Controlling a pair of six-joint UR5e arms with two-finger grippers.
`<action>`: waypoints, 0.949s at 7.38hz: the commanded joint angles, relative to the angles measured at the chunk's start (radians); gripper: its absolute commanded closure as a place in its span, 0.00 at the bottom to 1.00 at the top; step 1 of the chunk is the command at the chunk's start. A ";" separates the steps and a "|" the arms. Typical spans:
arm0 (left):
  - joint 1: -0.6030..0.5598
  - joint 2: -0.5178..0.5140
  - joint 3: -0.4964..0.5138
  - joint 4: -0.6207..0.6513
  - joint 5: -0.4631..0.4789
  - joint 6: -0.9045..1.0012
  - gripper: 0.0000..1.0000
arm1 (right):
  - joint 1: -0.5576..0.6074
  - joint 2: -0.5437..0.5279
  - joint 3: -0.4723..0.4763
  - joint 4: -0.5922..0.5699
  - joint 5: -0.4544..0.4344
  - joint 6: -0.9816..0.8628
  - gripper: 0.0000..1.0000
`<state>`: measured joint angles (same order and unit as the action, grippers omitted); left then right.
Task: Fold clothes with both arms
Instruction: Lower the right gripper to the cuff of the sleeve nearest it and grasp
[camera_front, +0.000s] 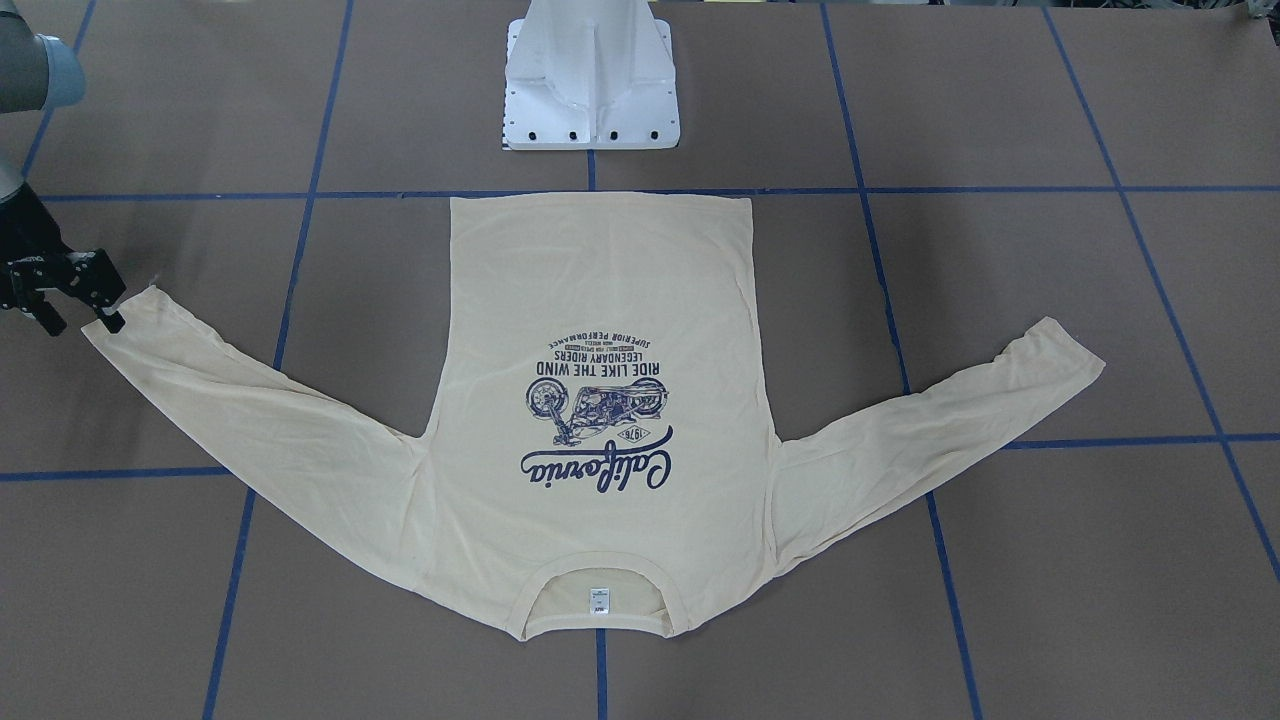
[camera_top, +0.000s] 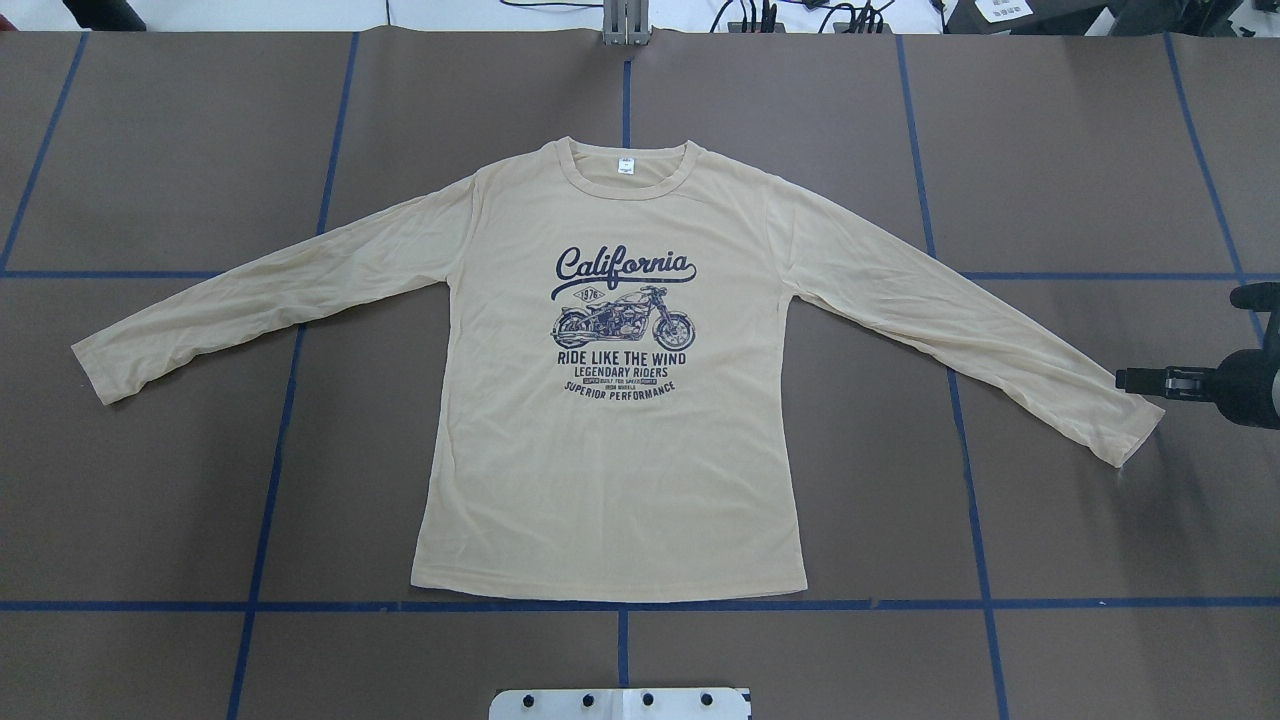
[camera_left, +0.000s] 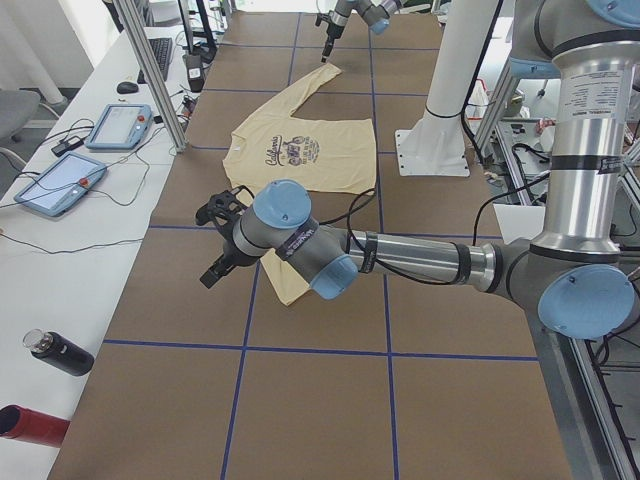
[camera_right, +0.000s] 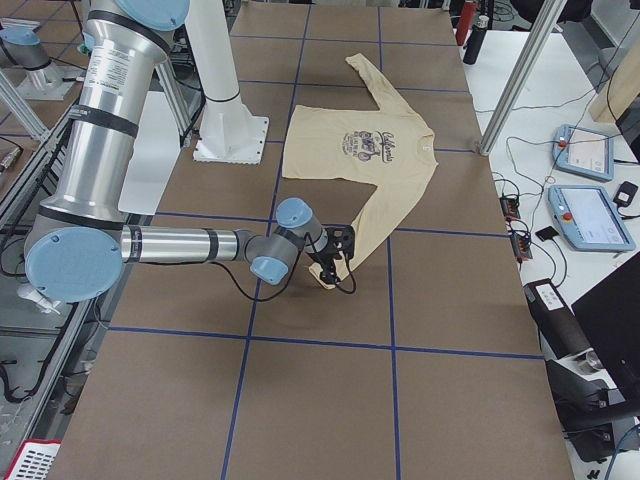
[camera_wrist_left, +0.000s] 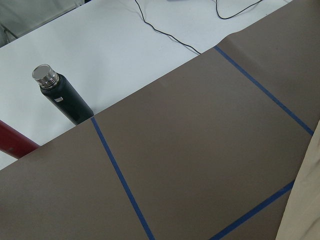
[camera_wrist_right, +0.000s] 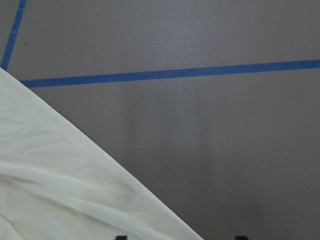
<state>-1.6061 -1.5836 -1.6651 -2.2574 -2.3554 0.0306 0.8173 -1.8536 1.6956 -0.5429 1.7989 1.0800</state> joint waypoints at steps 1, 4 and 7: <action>0.000 0.001 0.001 -0.004 0.001 0.000 0.00 | -0.033 -0.002 -0.051 0.015 -0.049 0.004 0.31; 0.000 0.001 0.001 -0.004 0.001 0.003 0.00 | -0.056 -0.002 -0.057 0.017 -0.059 0.009 0.40; 0.000 0.002 0.002 -0.004 0.001 0.003 0.00 | -0.066 -0.002 -0.056 0.020 -0.056 0.017 0.57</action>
<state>-1.6061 -1.5818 -1.6634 -2.2611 -2.3547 0.0337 0.7549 -1.8561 1.6386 -0.5245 1.7409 1.0931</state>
